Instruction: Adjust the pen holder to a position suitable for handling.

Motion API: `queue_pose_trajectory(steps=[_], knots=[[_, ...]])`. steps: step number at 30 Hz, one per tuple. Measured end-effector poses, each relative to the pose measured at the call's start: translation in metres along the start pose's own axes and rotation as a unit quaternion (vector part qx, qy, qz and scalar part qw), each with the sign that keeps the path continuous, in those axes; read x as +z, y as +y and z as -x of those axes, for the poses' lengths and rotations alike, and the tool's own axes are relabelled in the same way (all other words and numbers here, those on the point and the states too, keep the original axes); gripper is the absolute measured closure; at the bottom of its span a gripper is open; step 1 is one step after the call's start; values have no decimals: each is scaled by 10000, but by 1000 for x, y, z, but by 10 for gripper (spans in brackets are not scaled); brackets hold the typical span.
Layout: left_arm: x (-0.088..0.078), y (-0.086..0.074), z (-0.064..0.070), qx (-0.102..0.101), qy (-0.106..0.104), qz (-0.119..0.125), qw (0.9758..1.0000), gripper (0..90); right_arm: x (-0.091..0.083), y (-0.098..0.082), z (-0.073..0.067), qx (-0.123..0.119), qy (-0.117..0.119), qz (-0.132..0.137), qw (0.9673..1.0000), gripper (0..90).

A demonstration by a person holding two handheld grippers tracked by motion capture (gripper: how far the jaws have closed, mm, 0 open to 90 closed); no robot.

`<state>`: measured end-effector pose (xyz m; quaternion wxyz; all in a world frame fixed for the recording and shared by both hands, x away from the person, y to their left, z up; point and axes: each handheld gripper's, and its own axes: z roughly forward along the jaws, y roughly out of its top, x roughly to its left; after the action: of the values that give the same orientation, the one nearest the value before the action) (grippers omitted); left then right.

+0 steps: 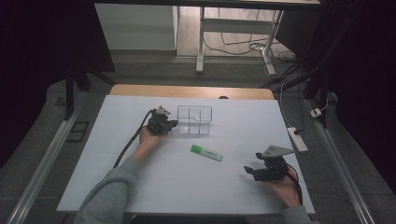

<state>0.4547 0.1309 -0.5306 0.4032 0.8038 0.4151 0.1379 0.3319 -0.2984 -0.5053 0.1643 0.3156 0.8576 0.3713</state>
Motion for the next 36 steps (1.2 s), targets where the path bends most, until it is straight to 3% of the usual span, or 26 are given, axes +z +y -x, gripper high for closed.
queue_pose_trajectory(steps=[9,16,20,24,28,32,33,34,36], knots=[[-1,2,-1,15,-33,20,10000,893,0,0,0,-7,3,-5,10000,228],[-28,-2,-7,39,56,96,9999,894,-3,0,5,105,40,143,9998,233],[-48,-14,-6,46,68,96,9999,894,-4,0,6,159,67,196,9997,233],[-65,-23,-1,32,69,142,9999,894,-4,0,6,142,74,192,9997,234],[-81,-29,7,199,184,158,9995,893,-4,1,5,130,68,191,9997,236],[-96,-37,12,160,222,255,9993,891,-4,1,5,129,79,187,9997,236],[-101,-40,14,146,245,243,9993,832,-3,1,5,121,88,187,9997,236],[-104,-43,15,129,258,249,9993,832,-3,1,5,121,88,187,9997,236],[-112,-51,16,134,233,245,9993,696,-4,1,6,144,134,212,9996,237]])
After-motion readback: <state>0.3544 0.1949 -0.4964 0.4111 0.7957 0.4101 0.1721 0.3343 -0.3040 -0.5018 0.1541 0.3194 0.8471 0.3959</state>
